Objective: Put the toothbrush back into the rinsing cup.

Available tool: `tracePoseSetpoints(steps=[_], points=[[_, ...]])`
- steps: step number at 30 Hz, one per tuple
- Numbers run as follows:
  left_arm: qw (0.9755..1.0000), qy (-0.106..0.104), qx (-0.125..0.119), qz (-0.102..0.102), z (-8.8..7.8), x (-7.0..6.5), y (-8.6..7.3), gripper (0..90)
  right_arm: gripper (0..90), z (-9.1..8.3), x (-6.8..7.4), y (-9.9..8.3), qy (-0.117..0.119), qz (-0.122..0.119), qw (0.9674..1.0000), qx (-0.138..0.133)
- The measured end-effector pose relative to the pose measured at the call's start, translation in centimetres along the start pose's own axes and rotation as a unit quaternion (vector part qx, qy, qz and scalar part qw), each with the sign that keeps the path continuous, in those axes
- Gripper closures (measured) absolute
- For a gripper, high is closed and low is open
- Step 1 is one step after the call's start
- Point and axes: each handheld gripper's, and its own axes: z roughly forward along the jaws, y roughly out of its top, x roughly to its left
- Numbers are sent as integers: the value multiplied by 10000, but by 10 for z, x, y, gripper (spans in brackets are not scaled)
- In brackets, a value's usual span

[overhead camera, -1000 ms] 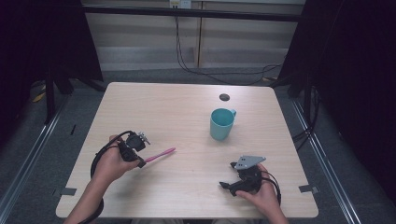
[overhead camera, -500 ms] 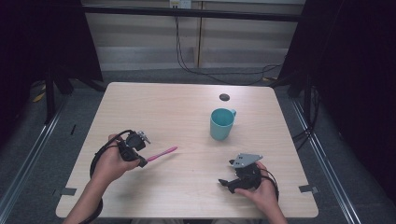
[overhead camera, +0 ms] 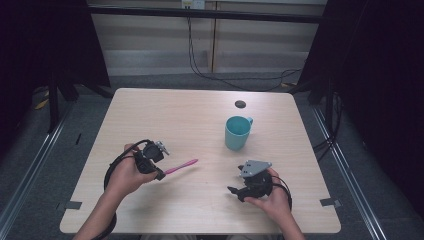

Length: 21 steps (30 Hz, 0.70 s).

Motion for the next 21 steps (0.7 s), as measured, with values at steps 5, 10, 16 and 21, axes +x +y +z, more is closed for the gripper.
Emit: tracePoseSetpoints(steps=[5, 10, 16, 21], points=[[10000, -31, -11, 75, 2, -5, 5, 837, 212, 1, 1, 7, -1, -123, 9999, -34], [9999, -76, -35, 90, 2, -8, 11, 837, 214, 1, 2, 15, -4, -239, 9997, -19], [9998, -135, -61, 132, 3, -11, 15, 837, 214, 4, 4, 24, 14, -398, 9992, -34], [9997, -188, -109, 142, 4, -13, 19, 836, 217, 6, 4, 27, 29, -489, 9988, -16]])
